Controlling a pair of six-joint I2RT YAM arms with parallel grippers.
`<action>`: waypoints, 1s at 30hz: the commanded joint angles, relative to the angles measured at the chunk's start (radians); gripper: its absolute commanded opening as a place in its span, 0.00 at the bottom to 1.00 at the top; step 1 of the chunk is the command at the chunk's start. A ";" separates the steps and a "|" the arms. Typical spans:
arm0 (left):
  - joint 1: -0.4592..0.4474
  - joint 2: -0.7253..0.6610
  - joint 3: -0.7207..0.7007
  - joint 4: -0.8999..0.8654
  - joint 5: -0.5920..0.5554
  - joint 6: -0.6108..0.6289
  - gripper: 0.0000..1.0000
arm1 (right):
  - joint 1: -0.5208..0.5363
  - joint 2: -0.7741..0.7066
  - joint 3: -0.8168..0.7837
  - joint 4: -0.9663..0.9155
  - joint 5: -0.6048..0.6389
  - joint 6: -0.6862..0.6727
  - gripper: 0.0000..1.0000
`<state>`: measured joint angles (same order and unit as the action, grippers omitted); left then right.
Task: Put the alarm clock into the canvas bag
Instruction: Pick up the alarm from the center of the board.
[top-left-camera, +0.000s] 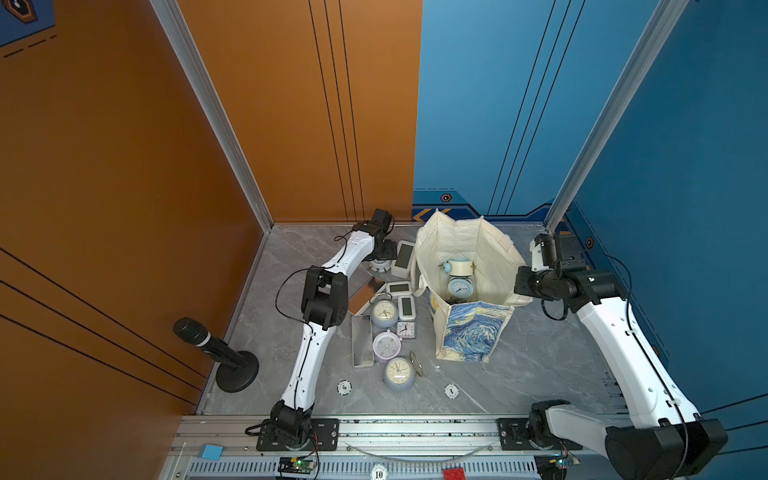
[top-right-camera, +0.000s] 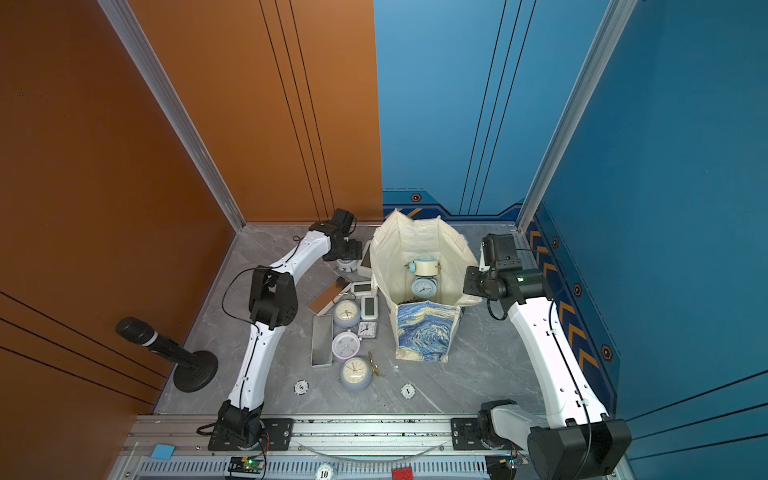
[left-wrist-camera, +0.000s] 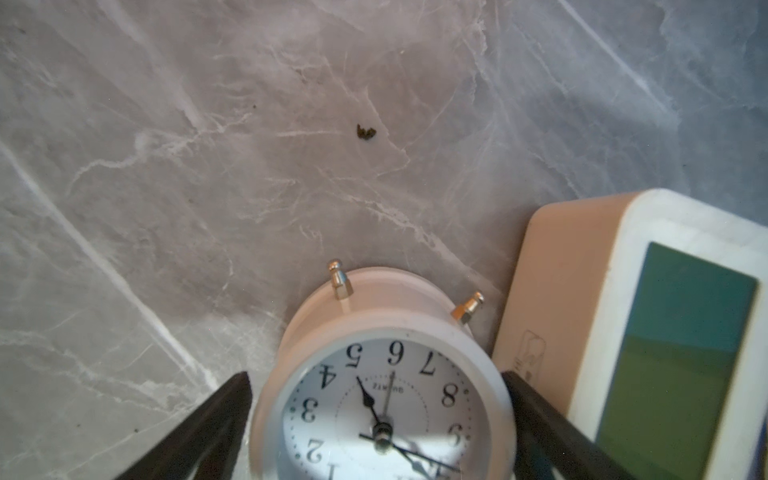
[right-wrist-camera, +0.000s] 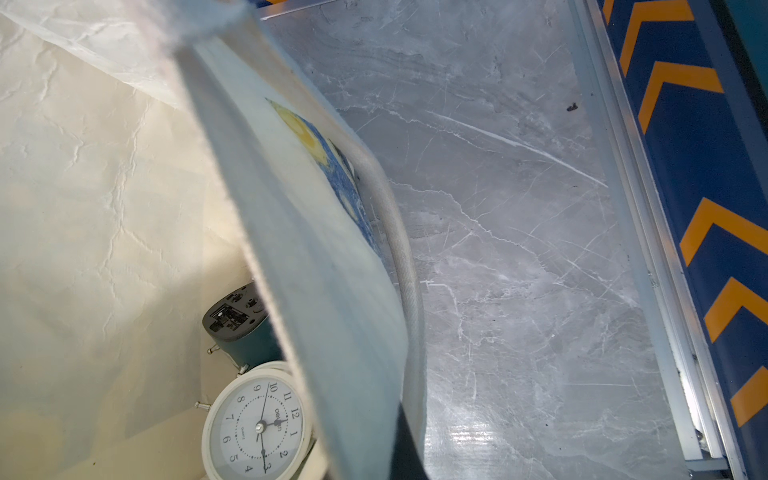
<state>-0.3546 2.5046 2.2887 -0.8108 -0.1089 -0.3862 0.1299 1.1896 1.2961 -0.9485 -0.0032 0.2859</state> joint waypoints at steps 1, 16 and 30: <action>-0.006 -0.029 -0.021 -0.012 -0.024 0.006 0.94 | -0.004 -0.022 -0.015 -0.009 0.000 0.012 0.05; -0.011 -0.052 -0.042 -0.012 -0.020 0.005 0.82 | -0.004 -0.031 -0.017 -0.009 0.003 0.013 0.05; 0.005 -0.186 -0.102 -0.011 0.007 0.001 0.72 | -0.004 -0.031 -0.017 -0.005 0.005 0.012 0.05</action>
<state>-0.3569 2.4081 2.1929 -0.8196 -0.1081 -0.3832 0.1299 1.1805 1.2873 -0.9421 -0.0032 0.2890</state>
